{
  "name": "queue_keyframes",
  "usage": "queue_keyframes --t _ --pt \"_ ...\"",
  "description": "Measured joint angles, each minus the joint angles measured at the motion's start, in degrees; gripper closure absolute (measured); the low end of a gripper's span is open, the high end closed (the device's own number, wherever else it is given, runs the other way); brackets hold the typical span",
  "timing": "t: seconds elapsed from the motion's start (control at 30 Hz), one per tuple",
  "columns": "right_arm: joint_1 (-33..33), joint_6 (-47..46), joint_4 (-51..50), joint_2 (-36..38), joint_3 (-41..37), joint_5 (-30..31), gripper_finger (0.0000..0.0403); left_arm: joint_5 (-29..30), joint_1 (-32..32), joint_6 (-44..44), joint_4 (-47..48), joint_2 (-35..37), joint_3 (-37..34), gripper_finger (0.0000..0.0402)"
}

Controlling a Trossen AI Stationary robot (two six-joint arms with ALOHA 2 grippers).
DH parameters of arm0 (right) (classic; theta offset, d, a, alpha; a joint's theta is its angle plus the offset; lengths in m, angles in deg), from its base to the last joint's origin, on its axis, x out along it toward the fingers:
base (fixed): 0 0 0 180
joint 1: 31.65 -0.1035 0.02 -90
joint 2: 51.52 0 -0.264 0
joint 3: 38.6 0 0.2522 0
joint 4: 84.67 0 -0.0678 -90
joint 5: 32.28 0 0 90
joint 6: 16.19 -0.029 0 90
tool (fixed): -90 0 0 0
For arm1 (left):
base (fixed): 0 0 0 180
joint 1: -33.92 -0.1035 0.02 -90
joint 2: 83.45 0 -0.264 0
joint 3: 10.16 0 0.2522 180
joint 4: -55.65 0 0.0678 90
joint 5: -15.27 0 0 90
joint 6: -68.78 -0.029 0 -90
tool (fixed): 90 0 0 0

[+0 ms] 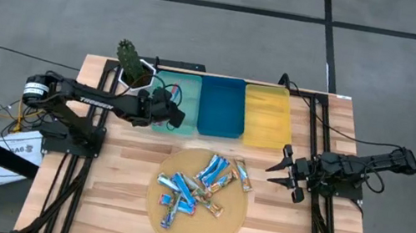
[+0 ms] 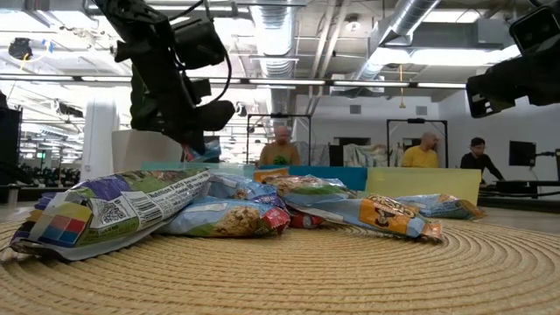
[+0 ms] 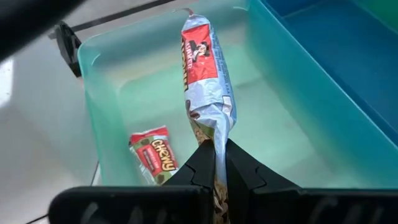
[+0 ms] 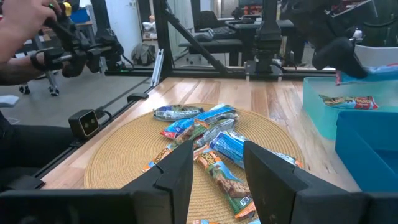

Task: Pick and place Granola Bars by type
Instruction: Put the red granola bar into the green bin

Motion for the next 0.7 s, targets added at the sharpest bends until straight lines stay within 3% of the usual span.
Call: queue_keyframes --t 0.37,0.7 --pt "0.01 0.0 0.02 0.0 0.0 0.02 0.0268 -0.28 0.03 0.12 -0.05 0.0 0.0 0.0396" --pt "-0.01 0.0 0.0 -0.01 0.01 0.02 0.0268 -4.3 0.04 3.47 -0.72 -1.79 -1.85 0.0396"
